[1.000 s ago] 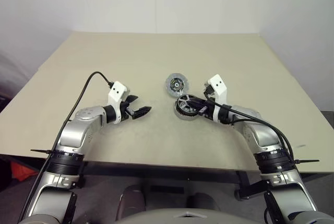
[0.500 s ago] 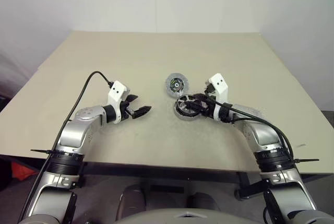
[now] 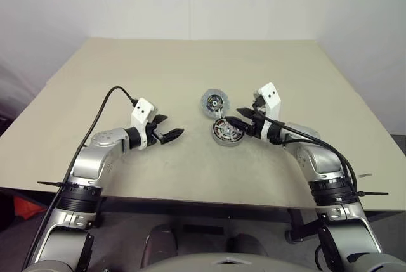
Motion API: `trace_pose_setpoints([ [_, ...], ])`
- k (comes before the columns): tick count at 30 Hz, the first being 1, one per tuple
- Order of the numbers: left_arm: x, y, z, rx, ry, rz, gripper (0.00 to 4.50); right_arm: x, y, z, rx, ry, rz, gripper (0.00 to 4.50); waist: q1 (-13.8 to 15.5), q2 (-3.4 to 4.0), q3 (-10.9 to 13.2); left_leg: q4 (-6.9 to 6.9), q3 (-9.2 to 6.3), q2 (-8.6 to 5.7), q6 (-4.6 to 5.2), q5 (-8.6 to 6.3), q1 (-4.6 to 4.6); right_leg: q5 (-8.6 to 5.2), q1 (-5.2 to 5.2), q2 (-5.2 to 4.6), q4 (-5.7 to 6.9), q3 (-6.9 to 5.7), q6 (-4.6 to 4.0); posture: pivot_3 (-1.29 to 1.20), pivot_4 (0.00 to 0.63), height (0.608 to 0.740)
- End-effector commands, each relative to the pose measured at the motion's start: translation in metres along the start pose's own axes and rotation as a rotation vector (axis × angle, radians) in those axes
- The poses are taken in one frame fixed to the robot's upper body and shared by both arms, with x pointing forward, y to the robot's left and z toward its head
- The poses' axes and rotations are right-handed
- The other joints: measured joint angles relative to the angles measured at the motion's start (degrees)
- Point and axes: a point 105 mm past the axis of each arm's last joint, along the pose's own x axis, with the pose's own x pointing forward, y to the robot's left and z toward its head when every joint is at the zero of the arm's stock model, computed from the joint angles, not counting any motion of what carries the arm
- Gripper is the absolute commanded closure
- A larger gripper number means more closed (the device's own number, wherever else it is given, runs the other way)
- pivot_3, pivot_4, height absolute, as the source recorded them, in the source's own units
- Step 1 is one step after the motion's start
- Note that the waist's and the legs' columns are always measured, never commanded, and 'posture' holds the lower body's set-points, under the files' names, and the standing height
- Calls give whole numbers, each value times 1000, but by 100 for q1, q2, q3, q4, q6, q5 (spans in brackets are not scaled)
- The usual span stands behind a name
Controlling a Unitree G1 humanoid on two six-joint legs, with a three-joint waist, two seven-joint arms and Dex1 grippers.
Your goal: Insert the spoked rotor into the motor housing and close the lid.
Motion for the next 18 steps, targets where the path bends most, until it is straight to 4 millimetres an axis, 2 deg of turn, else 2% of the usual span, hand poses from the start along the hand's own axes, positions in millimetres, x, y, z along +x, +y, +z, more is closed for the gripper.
trace_pose_setpoints([
  [1,-4,4,16,44,-44,15,0,-4,4,19,-37,-74,25,2809,0,0,0,0,0,0,0,0,0,0,0,0,0,0,0,0,0,740],
  [5,-4,3,16,45,-42,15,0,1,3,-14,-25,38,-1,4242,1,-1,0,0,0,0,0,0,0,0,0,0,0,0,0,0,0,740],
  [6,-4,3,16,45,-42,16,0,1,3,-21,-24,58,-8,4483,0,-2,-1,0,0,0,0,0,0,0,0,0,0,0,0,0,0,740],
  [10,-5,4,16,45,-42,21,0,3,-2,-36,-12,94,-35,4483,-2,-3,-2,1,1,-1,0,0,0,0,-1,-1,0,0,0,0,0,740],
  [14,-6,5,15,46,-41,26,0,4,-6,-41,-15,106,-58,4483,-7,-11,-6,1,0,1,0,0,9,0,7,0,1,1,1,0,0,740],
  [17,-6,5,15,45,-40,28,0,3,-8,-32,-15,64,-58,4483,-6,-17,-10,2,0,0,-1,1,11,0,9,0,1,1,1,0,0,740],
  [18,-6,5,15,45,-40,28,0,2,-8,-22,-27,24,-47,4483,-6,-17,-10,2,0,0,-1,0,11,0,9,0,1,1,1,0,0,740],
])
